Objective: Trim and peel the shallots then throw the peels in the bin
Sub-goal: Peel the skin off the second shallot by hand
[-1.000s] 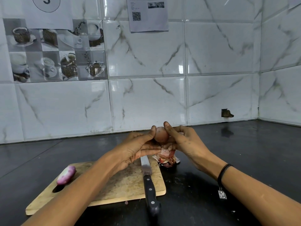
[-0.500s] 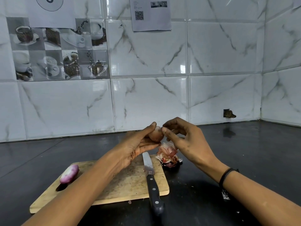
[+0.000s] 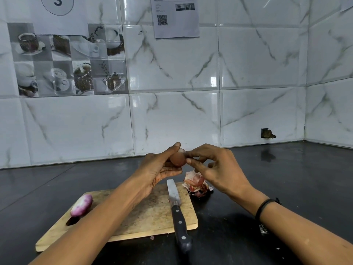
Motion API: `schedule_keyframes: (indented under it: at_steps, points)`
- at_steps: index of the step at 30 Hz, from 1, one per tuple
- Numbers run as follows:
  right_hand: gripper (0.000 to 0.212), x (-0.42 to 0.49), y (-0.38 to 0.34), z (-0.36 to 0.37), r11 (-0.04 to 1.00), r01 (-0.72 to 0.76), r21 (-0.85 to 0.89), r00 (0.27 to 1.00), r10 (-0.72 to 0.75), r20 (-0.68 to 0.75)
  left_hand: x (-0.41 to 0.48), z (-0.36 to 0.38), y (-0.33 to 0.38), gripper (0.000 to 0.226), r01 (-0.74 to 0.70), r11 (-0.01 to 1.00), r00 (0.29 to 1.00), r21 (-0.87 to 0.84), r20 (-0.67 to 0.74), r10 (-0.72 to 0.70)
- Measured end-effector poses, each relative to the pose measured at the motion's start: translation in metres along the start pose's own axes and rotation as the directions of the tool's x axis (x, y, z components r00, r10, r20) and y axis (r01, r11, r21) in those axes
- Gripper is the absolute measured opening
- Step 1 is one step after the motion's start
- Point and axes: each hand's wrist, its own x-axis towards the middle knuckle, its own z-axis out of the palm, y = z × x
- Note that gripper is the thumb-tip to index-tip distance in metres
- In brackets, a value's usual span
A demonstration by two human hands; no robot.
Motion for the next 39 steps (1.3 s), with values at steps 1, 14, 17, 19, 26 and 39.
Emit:
schedule_keyframes:
  at_steps: [1, 14, 17, 19, 26, 39]
  points:
    - [0.022, 0.0002, 0.0004, 0.0000, 1.000, 0.008, -0.005, 1.000, -0.008, -0.003, -0.0001, 0.0005, 0.0000, 0.046, -0.003, 1.000, 1.000, 0.011, -0.008, 0.003]
    - [0.019, 0.0002, 0.0011, 0.0013, 0.982, 0.139, -0.130, 0.990, -0.141, -0.004, 0.0022, 0.0008, -0.0008, 0.055, -0.099, 0.972, 0.990, 0.215, -0.079, 0.118]
    - [0.017, 0.0000, 0.0006, 0.0010, 0.981, 0.145, -0.133, 0.989, -0.145, 0.011, 0.0024, 0.0014, -0.0017, 0.055, -0.104, 0.969, 0.986, 0.222, -0.101, 0.129]
    - [0.016, -0.0005, -0.0002, 0.0007, 0.982, 0.137, -0.127, 0.991, -0.136, 0.018, 0.0021, 0.0019, -0.0018, 0.053, -0.105, 0.969, 0.986, 0.223, -0.106, 0.131]
    - [0.015, -0.0006, -0.0028, -0.0004, 0.995, 0.071, -0.064, 0.996, -0.067, 0.060, 0.0037, -0.0012, -0.0017, 0.054, -0.106, 0.968, 0.986, 0.225, -0.105, 0.132]
    - [0.013, 0.0012, -0.0021, 0.0006, 0.984, 0.119, -0.132, 0.992, -0.111, 0.064, -0.0007, 0.0008, -0.0023, 0.039, -0.087, 0.967, 0.994, 0.241, -0.049, 0.101]
